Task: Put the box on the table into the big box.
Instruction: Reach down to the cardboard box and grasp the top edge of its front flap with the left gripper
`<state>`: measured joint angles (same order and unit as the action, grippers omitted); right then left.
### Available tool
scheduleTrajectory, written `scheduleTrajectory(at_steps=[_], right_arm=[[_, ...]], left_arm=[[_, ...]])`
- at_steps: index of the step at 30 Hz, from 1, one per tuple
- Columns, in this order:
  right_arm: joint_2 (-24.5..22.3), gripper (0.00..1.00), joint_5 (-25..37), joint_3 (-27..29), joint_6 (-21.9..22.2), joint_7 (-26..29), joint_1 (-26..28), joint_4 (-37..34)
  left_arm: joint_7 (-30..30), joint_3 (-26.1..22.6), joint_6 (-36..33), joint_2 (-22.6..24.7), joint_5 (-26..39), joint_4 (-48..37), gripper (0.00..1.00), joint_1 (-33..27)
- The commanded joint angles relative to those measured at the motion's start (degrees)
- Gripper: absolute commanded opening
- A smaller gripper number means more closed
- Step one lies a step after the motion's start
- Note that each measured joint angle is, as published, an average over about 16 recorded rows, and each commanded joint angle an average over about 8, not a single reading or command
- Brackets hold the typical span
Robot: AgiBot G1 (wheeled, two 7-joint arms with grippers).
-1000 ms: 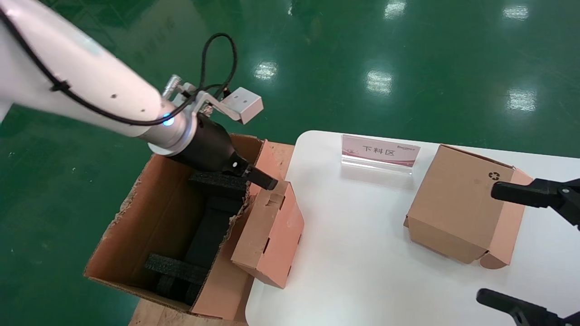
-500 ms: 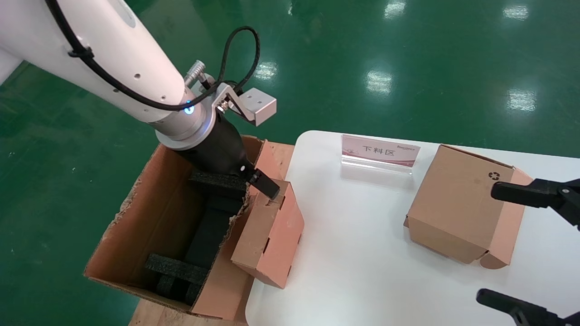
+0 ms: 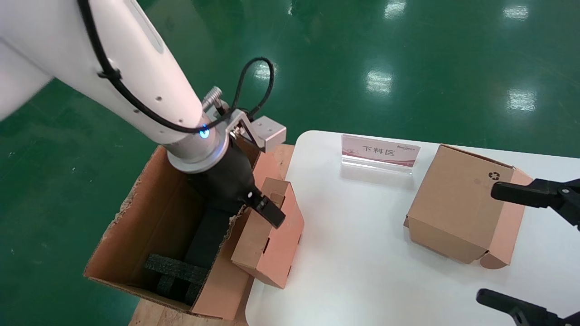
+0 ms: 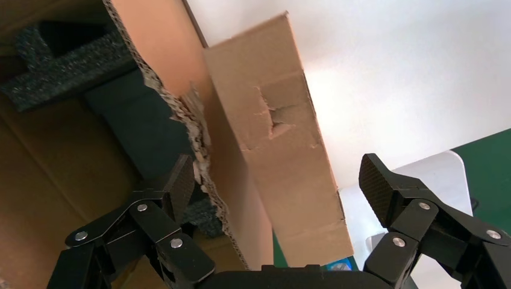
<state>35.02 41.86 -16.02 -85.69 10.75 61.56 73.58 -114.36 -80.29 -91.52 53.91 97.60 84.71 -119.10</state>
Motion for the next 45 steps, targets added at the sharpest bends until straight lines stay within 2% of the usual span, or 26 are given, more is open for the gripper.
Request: scheduleTrajectory(at_steps=[1,25,26,33,34,45], right_arm=[[0.0,1.0,0.0,0.0,0.0,0.0,0.0,0.0],[0.0,1.0,0.0,0.0,0.0,0.0,0.0,0.0],[0.0,1.0,0.0,0.0,0.0,0.0,0.0,0.0],[0.0,1.0,0.0,0.0,0.0,0.0,0.0,0.0],[0.0,1.0,0.0,0.0,0.0,0.0,0.0,0.0],[0.0,1.0,0.0,0.0,0.0,0.0,0.0,0.0]], left_arm=[[-0.37,-0.51,0.09,0.4,-0.13,0.0,1.0,0.3],[-5.08,-4.3,1.59,3.78,1.85,-1.73,1.0,3.33],[-5.27,-4.43,1.67,3.88,1.99,-1.8,0.95,3.46],[-6.03,-4.98,2.01,4.3,2.57,-2.1,0.07,4.01],[-6.08,-5.02,2.03,4.33,2.61,-2.12,0.0,4.05],[-6.41,-5.27,2.18,4.51,2.86,-2.25,0.0,4.3]])
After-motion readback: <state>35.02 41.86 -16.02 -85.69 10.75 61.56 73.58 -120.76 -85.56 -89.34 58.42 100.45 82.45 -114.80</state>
